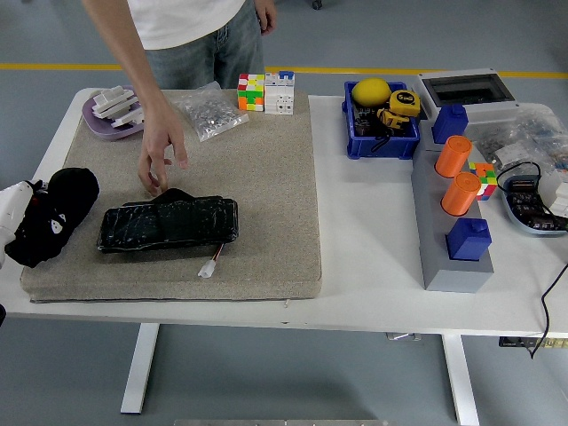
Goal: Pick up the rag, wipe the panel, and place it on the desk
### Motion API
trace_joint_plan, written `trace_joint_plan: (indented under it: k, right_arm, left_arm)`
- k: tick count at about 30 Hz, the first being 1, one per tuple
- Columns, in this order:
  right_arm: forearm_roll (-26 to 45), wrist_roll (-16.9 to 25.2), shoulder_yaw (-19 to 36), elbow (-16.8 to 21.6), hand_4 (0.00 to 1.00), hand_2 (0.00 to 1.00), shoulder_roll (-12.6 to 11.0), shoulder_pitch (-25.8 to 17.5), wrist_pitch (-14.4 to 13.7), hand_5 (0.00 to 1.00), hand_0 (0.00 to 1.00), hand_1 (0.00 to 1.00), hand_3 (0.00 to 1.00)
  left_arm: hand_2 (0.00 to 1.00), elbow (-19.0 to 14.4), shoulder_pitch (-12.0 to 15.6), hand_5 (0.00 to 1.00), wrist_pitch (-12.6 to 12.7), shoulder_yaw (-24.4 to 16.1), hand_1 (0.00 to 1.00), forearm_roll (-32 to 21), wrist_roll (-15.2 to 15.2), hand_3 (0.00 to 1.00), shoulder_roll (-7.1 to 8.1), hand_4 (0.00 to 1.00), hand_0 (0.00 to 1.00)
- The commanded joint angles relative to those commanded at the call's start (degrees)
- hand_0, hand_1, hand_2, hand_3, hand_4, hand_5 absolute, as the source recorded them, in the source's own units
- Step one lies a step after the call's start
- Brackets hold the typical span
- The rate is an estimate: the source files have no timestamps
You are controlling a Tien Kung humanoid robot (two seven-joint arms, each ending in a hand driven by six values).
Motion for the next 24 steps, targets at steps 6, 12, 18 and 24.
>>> trace_joint_plan:
  k: [6, 12, 18, 24]
  right_arm:
    - [0.3, -0.1, -0.5, 0.0, 0.998, 0.671, 0.0, -0.1, -0.1, 0.478, 0.759, 0.662, 0.612]
    - [0.3, -0.1, -0.5, 0.0, 0.998, 0.671, -0.1, -0.1, -0.2, 0.478, 0.761, 0.662, 0.613]
    - [0.2, -0.2, -0.5, 0.0, 0.998, 0.67, -0.2, -0.2, -0.4, 0.479, 0.761, 0.663, 0.613]
    - [0.5, -0.4, -1.2, 0.0, 0.998, 0.671, -0.3, -0.2, -0.6, 0.479, 0.761, 0.662, 0.613]
  left_arm:
    - [0.817, -1.7, 0.9, 0.213, -2.0, -0.9, 0.845, 0.3, 1.2, 0.861, -0.56, 0.829, 0.754]
    - [0.863, -3.2, 1.8, 0.391, -3.1, -3.0, 0.895, 1.2, 2.2, 0.894, -0.9, 0.976, 0.872]
    - [0.862, -6.9, 4.2, 0.453, -4.2, -5.6, 0.899, 1.4, 2.7, 0.898, -1.38, 0.998, 0.883]
    - [0.857, -11.6, 6.9, 0.486, -4.8, -9.4, 0.898, 0.5, 2.2, 0.889, -2.12, 0.998, 0.884]
